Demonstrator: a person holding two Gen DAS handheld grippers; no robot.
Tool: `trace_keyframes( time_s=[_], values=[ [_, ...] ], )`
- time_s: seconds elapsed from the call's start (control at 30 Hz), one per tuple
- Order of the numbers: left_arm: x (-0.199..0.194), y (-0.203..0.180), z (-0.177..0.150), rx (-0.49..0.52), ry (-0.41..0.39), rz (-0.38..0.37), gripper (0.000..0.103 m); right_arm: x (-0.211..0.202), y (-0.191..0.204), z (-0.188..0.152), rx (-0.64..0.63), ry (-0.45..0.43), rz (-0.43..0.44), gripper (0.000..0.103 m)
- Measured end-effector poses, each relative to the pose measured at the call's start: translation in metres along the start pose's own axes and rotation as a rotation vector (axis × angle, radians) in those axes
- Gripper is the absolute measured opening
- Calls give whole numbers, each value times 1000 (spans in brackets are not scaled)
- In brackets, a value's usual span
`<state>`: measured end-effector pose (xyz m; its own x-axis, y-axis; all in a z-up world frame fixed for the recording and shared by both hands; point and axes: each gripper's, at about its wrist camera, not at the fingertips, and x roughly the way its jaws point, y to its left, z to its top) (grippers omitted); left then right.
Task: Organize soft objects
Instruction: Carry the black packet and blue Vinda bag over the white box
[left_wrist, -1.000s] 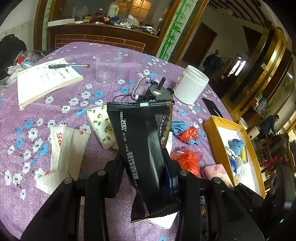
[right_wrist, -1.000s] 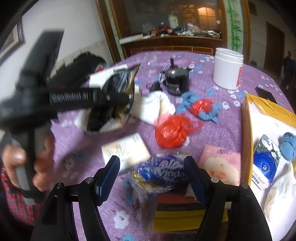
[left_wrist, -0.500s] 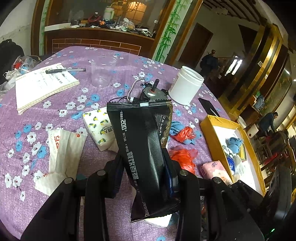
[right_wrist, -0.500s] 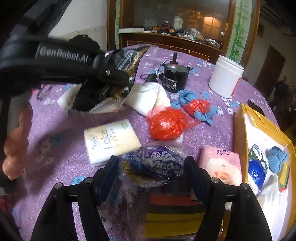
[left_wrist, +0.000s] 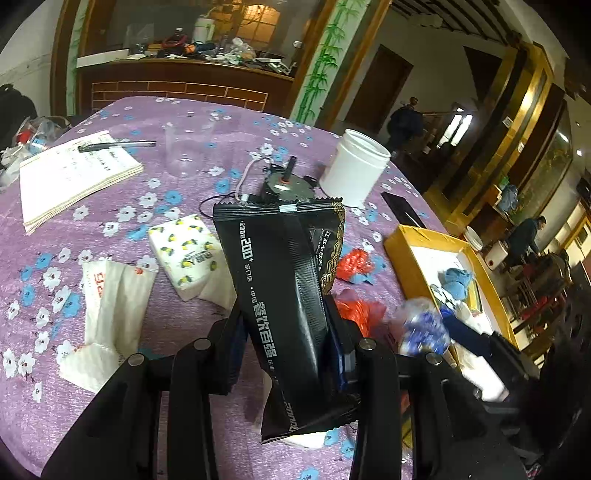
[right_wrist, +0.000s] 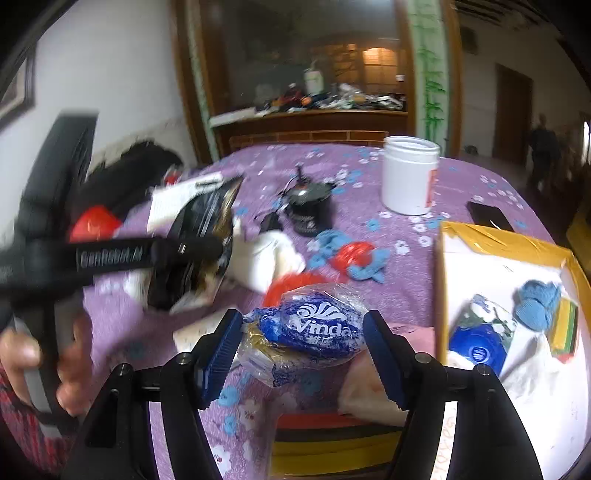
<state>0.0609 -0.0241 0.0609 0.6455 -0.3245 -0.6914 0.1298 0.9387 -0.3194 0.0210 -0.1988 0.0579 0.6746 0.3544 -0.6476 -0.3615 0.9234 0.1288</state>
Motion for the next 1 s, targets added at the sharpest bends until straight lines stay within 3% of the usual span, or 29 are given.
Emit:
trace_keyframes(
  time_s=[0.23,0.33,0.6,0.83,1.0],
  values=[
    [0,-12,-4,41,1,-27,35,-25,-19,9,96,-104,26,70],
    [0,-14,-4,52,1,-31,35,-38,-26,11,112,-162,-10,70],
    [0,-17,-5,63,0,-36,35,-45,-28,11,116,-173,-86,70],
    [0,-18,-6,67,1,-36,35,-44,-34,10,160,-171,-39,70],
    [-1,-21,-7,74,-3,-38,35,-52,-33,11,157,-209,-76,72]
  ],
)
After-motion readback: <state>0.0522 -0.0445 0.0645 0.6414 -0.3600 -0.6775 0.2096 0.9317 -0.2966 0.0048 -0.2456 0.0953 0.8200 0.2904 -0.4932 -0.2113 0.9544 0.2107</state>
